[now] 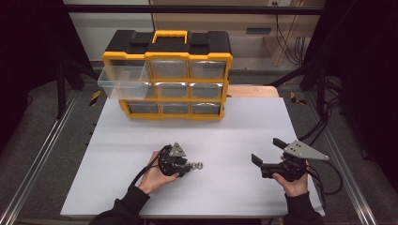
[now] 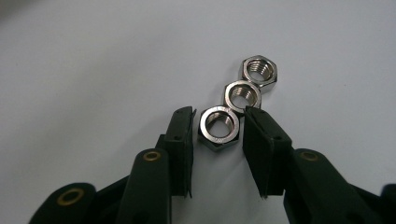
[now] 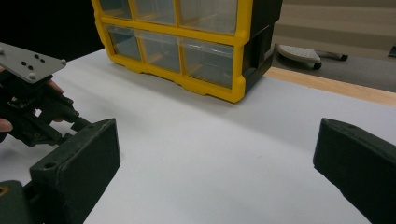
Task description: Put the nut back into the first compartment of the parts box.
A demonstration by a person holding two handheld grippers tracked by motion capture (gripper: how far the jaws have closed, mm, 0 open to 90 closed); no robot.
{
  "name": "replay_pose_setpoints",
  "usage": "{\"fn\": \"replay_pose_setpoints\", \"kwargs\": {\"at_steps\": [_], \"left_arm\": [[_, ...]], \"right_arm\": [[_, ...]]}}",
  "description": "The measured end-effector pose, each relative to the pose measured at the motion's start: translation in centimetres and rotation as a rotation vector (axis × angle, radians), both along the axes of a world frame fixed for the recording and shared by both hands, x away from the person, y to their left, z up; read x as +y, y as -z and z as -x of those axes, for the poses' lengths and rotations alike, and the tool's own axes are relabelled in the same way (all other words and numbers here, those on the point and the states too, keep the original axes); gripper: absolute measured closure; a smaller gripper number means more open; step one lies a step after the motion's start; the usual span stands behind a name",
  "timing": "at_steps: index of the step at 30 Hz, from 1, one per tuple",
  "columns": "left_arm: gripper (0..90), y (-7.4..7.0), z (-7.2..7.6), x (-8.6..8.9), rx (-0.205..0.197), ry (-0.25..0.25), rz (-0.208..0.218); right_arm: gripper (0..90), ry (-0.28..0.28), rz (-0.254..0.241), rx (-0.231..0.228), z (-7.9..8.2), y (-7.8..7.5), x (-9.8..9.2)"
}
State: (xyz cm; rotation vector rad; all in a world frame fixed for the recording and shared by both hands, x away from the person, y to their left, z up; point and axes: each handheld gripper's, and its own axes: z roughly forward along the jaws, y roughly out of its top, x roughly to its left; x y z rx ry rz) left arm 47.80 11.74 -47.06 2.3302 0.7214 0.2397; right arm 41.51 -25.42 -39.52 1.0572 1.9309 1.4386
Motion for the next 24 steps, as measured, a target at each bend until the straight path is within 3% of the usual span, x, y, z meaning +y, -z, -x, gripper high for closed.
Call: {"fn": "replay_pose_setpoints", "kwargs": {"at_steps": [5,13,18,19,24], "left_arm": [[68.2,-0.07,-0.01,-0.1,-0.016,0.001,-0.036],[69.3,-0.05,0.14,-0.35,-0.017,-0.02,-0.024],[69.4,-0.14,0.14,-0.35,-0.015,-0.008,-0.035],[69.4,-0.32,0.13,-0.26,-0.012,0.002,-0.057],[69.4,-0.52,0.37,-0.29,0.001,0.0,-0.046]], "right_arm": [[1.1,0.001,0.002,-0.003,-0.01,-0.01,-0.02],[1.1,0.001,0.002,-0.005,0.03,-0.04,-0.02],[1.1,-0.001,0.0,-0.006,0.06,-0.07,-0.01],[1.1,0.001,-0.002,-0.004,0.1,-0.09,-0.02],[1.1,-0.001,-0.001,-0.006,0.08,-0.08,-0.02]]}}
